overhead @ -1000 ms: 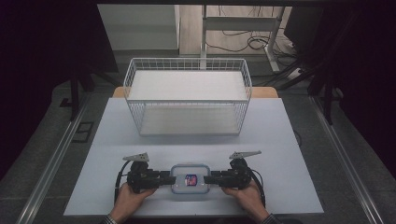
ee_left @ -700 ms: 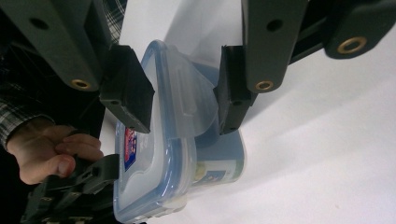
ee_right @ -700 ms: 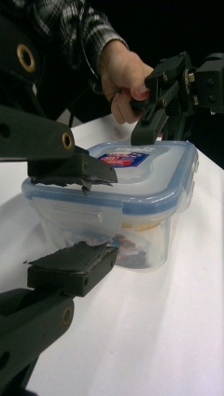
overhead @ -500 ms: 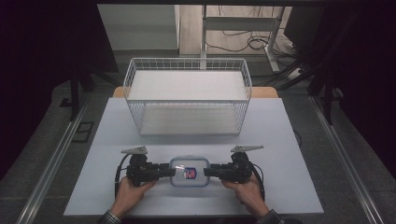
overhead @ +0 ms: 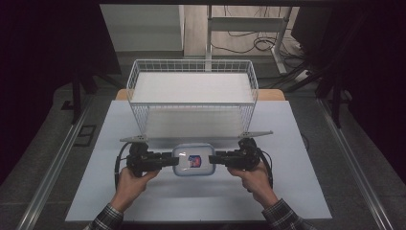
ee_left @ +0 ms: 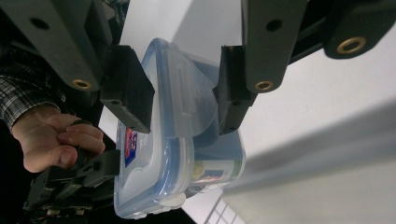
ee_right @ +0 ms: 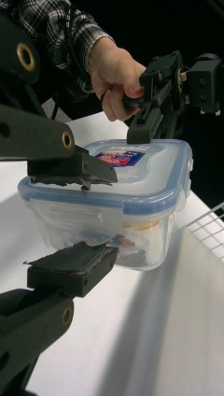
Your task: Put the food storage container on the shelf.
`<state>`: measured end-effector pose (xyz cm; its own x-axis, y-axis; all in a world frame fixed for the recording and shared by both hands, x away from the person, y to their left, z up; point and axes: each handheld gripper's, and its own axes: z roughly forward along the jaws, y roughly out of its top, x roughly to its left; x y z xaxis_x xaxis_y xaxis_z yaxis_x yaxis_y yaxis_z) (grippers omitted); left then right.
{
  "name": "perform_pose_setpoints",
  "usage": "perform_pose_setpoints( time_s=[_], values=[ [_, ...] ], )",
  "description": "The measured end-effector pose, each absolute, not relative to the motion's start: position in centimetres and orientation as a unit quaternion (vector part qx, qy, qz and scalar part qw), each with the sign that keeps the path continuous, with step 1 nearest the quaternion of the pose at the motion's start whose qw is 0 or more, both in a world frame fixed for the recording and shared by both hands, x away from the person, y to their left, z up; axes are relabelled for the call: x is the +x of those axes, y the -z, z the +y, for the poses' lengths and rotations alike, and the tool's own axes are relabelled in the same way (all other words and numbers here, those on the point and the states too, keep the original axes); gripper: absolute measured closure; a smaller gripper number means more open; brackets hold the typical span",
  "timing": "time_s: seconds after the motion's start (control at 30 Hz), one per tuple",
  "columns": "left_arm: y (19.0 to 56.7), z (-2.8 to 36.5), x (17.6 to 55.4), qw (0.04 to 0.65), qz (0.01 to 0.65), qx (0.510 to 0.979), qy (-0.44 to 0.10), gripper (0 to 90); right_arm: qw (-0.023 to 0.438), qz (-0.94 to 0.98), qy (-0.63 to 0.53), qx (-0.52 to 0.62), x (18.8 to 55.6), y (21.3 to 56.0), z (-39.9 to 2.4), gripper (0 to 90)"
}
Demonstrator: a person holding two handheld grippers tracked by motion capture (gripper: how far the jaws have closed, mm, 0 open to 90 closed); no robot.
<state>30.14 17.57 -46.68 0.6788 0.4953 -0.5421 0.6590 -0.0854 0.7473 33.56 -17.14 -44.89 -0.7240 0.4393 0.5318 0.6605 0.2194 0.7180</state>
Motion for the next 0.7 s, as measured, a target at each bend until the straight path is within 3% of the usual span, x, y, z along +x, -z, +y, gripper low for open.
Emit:
perform_pose_setpoints(
  time_s=[0.7],
  values=[
    [38.5, 17.8, 35.4, 0.561, 0.382, 0.733, 0.043, 56.9, 0.086, -0.756, 0.547, -0.350, 38.7, 37.2, -16.9, 58.4]
  ],
)
